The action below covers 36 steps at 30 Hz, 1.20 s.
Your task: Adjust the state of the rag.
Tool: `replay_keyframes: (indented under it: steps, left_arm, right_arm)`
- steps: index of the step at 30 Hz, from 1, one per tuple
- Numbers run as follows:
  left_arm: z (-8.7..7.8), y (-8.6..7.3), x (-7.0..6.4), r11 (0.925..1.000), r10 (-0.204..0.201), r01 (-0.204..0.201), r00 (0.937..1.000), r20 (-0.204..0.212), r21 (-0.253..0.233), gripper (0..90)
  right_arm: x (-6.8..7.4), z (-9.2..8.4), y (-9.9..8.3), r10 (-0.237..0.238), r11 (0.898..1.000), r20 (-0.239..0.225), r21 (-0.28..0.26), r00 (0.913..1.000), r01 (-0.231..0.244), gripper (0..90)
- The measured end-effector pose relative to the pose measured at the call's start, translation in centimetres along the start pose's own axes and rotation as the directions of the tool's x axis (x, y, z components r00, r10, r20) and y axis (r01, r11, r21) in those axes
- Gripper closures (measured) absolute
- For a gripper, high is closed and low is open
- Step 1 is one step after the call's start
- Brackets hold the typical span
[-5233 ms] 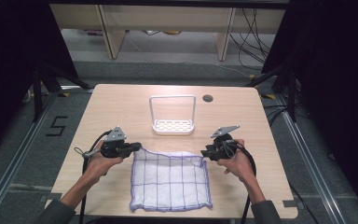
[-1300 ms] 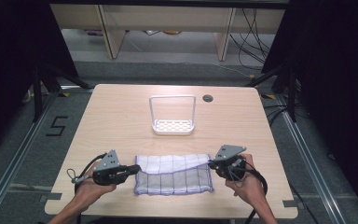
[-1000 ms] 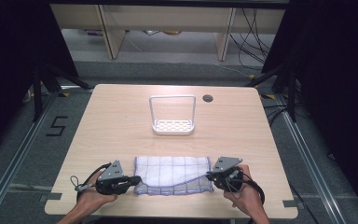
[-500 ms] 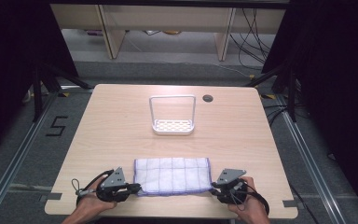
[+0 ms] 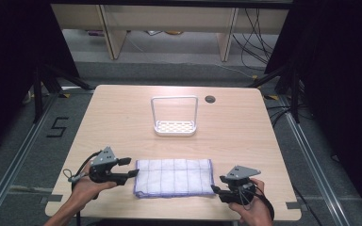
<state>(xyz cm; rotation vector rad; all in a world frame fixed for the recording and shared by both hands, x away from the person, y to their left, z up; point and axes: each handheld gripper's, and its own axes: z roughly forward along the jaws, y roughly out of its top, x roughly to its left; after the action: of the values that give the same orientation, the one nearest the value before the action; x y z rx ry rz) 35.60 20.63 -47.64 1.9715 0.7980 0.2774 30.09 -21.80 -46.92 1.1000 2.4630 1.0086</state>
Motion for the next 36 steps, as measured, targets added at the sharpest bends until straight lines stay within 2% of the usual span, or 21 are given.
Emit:
replay_keyframes:
  steps: [2, 5, 6, 7, 8, 9, 11, 12, 13, 15, 16, 17, 20, 22, 24, 25, 28, 30, 33, 34, 36]
  left_arm:
    - [0.8, 0.4, 0.9, 0.9997, -0.005, 0.005, 0.9999, -0.009, 0.022, 39.2]
    - [2.3, 0.5, 2.0, 0.9982, -0.020, 0.021, 0.9994, -0.029, 0.057, 38.9]
    - [2.5, 0.5, 2.2, 0.9970, -0.012, 0.014, 0.9995, -0.029, 0.076, 38.9]
    - [3.0, 0.4, 2.3, 0.9975, -0.028, 0.030, 0.9991, -0.031, 0.064, 39.4]
    - [3.1, 0.4, 2.7, 0.9944, -0.003, 0.006, 0.9995, -0.031, 0.106, 39.9]
    - [3.5, 0.3, 2.7, 0.9954, -0.031, 0.033, 0.9991, -0.029, 0.090, 40.1]
    - [3.9, 0.3, 2.9, 0.9944, -0.033, 0.035, 0.9990, -0.029, 0.099, 40.4]
    - [4.1, 0.3, 3.0, 0.9935, -0.036, 0.038, 0.9991, -0.025, 0.107, 40.9]
    - [4.3, 0.2, 3.1, 0.9933, -0.042, 0.045, 0.9986, -0.032, 0.106, 41.2]
    - [4.4, 0.1, 3.2, 0.9920, -0.030, 0.033, 0.9993, -0.022, 0.122, 43.8]
    - [4.8, -0.1, 3.1, 0.9914, -0.017, 0.020, 0.9995, -0.028, 0.129, 45.0]
    - [4.8, -0.3, 3.1, 0.9880, 0.013, -0.008, 0.9995, -0.030, 0.154, 46.9]
    - [5.2, -0.8, 2.9, 0.9842, 0.026, -0.020, 0.9993, -0.029, 0.176, 51.5]
    - [5.3, -1.0, 2.8, 0.9795, 0.052, -0.047, 0.9985, -0.019, 0.196, 55.3]
    - [5.3, -1.0, 2.6, 0.9777, 0.062, -0.057, 0.9980, -0.014, 0.202, 58.7]
    - [5.2, -0.9, 2.6, 0.9764, 0.073, -0.068, 0.9971, -0.019, 0.205, 60.0]
    - [5.2, -1.0, 2.4, 0.9760, 0.083, -0.079, 0.9965, -0.014, 0.203, 67.6]
    - [5.2, -1.0, 2.2, 0.9750, 0.092, -0.088, 0.9957, -0.011, 0.204, 73.3]
    - [5.0, -1.1, 1.9, 0.9746, 0.093, -0.092, 0.9956, 0.002, 0.204, 79.2]
    - [5.0, -1.1, 1.8, 0.9742, 0.097, -0.096, 0.9953, 0.005, 0.204, 80.3]
    - [4.7, -1.2, 1.6, 0.9721, 0.108, -0.108, 0.9941, 0.014, 0.208, 81.6]
  right_arm:
    - [0.2, 0.5, 0.1, 0.029, 0.999, 0.005, 0.019, 0.9996, -0.029, 48.0]
    - [0.5, 0.9, 0.1, 0.073, 0.997, 0.007, 0.035, 0.9973, -0.073, 49.6]
    - [0.6, 1.2, 0.0, 0.061, 0.998, 0.018, 0.022, 0.9980, -0.062, 50.7]
    - [0.8, 1.1, 0.1, 0.076, 0.997, 0.018, 0.031, 0.9970, -0.076, 51.2]
    - [0.7, 1.3, 0.0, 0.042, 0.999, 0.026, 0.022, 0.9988, -0.043, 51.2]
    - [0.8, 1.4, 0.0, 0.046, 0.999, 0.027, 0.027, 0.9986, -0.047, 51.2]
    - [1.0, 1.5, 0.0, 0.073, 0.997, 0.028, 0.038, 0.9969, -0.074, 51.7]
    - [0.9, 1.7, -0.2, 0.051, 0.998, 0.035, 0.032, 0.9981, -0.052, 51.7]
    - [1.0, 1.7, -0.3, 0.071, 0.996, 0.036, 0.048, 0.9968, -0.073, 51.6]
    - [1.0, 2.1, -0.5, 0.057, 0.996, 0.046, 0.067, 0.9973, -0.060, 51.6]
    - [1.1, 2.3, -0.6, 0.069, 0.995, 0.052, 0.071, 0.9962, -0.073, 51.6]
    - [1.0, 2.4, -0.7, 0.052, 0.995, 0.054, 0.080, 0.9972, -0.057, 51.7]
    - [1.1, 2.7, -0.9, 0.040, 0.993, 0.071, 0.104, 0.9967, -0.047, 52.0]
    - [1.2, 2.9, -1.0, 0.020, 0.993, 0.073, 0.117, 0.9971, -0.028, 52.6]
    - [1.6, 3.1, -1.0, 0.035, 0.990, 0.075, 0.135, 0.9966, -0.045, 53.1]
    - [1.4, 3.1, -1.0, 0.006, 0.991, 0.075, 0.130, 0.9972, -0.016, 54.2]
    - [1.5, 3.1, -1.0, 0.001, 0.992, 0.068, 0.130, 0.9977, -0.010, 60.6]
    - [1.7, 3.1, -1.0, 0.016, 0.990, 0.046, 0.137, 0.9988, -0.023, 68.1]
    - [1.4, 3.1, -0.9, 0.009, 0.990, 0.019, 0.139, 0.9998, -0.012, 79.8]
    - [1.3, 3.3, -1.0, 0.010, 0.993, 0.018, 0.116, 0.9998, -0.012, 82.1]
    - [1.0, 3.2, -0.8, -0.011, 0.991, 0.002, 0.135, 0.9999, 0.011, 83.6]
